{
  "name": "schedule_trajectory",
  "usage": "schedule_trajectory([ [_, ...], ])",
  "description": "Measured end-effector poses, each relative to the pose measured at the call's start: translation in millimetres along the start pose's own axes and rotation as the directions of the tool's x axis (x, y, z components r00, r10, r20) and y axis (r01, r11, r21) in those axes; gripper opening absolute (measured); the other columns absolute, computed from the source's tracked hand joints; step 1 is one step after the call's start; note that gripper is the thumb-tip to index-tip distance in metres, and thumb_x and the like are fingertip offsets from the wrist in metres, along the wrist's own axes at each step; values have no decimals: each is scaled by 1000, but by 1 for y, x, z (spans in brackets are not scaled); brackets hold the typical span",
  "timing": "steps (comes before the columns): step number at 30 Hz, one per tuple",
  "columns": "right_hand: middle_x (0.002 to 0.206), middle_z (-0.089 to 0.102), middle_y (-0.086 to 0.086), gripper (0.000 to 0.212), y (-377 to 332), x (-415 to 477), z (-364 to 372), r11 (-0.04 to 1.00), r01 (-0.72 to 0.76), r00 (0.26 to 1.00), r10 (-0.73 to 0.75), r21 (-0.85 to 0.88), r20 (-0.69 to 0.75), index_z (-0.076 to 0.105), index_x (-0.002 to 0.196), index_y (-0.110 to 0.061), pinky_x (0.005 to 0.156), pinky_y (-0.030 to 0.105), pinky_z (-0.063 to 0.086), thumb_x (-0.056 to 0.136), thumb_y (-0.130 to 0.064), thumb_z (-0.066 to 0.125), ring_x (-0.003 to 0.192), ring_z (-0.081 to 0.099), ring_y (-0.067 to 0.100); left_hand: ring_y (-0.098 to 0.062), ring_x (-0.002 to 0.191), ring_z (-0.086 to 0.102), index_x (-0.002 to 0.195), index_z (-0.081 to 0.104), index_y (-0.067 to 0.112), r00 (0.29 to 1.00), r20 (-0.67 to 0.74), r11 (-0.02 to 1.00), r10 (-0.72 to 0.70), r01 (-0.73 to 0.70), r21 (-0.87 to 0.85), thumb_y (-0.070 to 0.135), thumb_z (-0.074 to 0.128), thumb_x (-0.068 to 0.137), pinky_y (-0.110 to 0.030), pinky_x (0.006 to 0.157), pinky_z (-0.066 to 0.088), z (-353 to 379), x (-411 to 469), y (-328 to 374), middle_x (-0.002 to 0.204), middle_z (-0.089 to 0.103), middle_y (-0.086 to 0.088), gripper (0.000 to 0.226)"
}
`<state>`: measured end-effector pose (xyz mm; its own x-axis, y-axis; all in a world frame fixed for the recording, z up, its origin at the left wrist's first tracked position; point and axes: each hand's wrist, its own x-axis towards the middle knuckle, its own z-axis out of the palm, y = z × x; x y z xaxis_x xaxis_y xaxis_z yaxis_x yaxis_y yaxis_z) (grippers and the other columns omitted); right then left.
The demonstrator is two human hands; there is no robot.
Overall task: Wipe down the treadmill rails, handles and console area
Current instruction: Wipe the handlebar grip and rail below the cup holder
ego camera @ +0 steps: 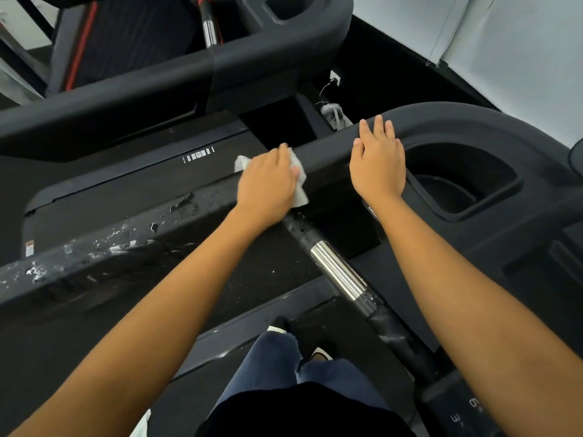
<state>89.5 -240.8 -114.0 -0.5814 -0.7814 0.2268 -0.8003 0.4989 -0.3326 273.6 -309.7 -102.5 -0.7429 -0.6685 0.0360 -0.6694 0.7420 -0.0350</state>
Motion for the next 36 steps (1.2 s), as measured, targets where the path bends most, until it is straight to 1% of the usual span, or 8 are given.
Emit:
schedule_trajectory([
  [2, 159, 23, 12, 48, 0, 0, -1, 1000, 3, 1000, -3, 6, 0, 31, 150, -14, 118, 44, 17, 104, -27, 26, 148, 15, 27, -34, 116, 51, 141, 32, -8, 999, -50, 999, 15, -16, -31, 24, 31, 99, -41, 98, 40, 4, 15, 18, 134, 48, -22, 52],
  [5, 159, 21, 12, 47, 3, 0, -3, 1000, 10, 1000, -11, 29, 23, 31, 150, -14, 119, 43, 16, 105, -27, 26, 148, 14, 27, -29, 120, 50, 144, 30, -4, 996, -84, 993, 9, -19, -115, 34, 12, 97, -38, 103, 39, 3, 10, 17, 135, 49, -16, 63],
  [11, 160, 18, 11, 47, 5, -1, -8, 999, 7, 997, -11, 53, 76, 28, 151, -15, 120, 43, 15, 105, -25, 28, 149, 11, 27, -33, 131, 38, 143, 31, -3, 990, -139, 997, 9, -20, -80, 26, 29, 99, -44, 110, 34, 12, -59, -43, 144, 40, -17, 53],
  [19, 161, 12, 12, 50, -22, -12, -3, 986, -169, 983, 167, 8, 75, 22, 153, -15, 121, 43, 11, 105, -27, 27, 149, 7, 28, -36, 133, 38, 145, 27, -5, 1000, -22, 994, 8, -10, -107, 29, 21, 99, -45, 112, 30, 5, -54, -60, 142, 42, -22, 57],
  [22, 162, 6, 13, 51, -38, -25, -1, 974, -220, 971, 213, 59, 105, 19, 154, -15, 120, 42, 8, 105, -28, 28, 149, 5, 28, -35, 123, 47, 147, 20, -6, 997, 40, 992, 72, -67, -106, 27, 9, 99, -44, 103, 34, -3, -14, -37, 140, 45, -22, 59],
  [25, 162, 3, 14, 51, -49, -43, -5, 954, -261, 961, 242, 149, 137, 18, 154, -16, 120, 42, 6, 105, -27, 30, 149, 1, 28, -35, 121, 50, 148, 16, -5, 991, 49, 985, 124, -118, -125, 24, 21, 105, -41, 100, 36, -4, 8, -24, 140, 45, -20, 52],
  [31, 163, 3, 5, 49, -60, -92, -24, 838, -373, 926, 365, 397, 99, 25, 152, -22, 119, 37, 10, 105, -27, 34, 150, -2, 20, -38, 123, 41, 135, 38, -8, 884, -105, 890, 456, -456, 20, 14, 18, 99, -44, 106, 33, 9, -31, -47, 136, 42, -25, 47],
  [36, 160, 18, 7, 47, -51, -142, -36, 724, -463, 855, 517, 511, 42, 32, 150, -18, 107, 16, 10, 104, -24, 37, 149, 10, 17, -30, 105, 50, 115, 52, 2, 803, -280, 758, 526, -592, -273, 16, 26, 99, -45, 92, 39, 4, -52, -22, 116, 53, -12, 34],
])
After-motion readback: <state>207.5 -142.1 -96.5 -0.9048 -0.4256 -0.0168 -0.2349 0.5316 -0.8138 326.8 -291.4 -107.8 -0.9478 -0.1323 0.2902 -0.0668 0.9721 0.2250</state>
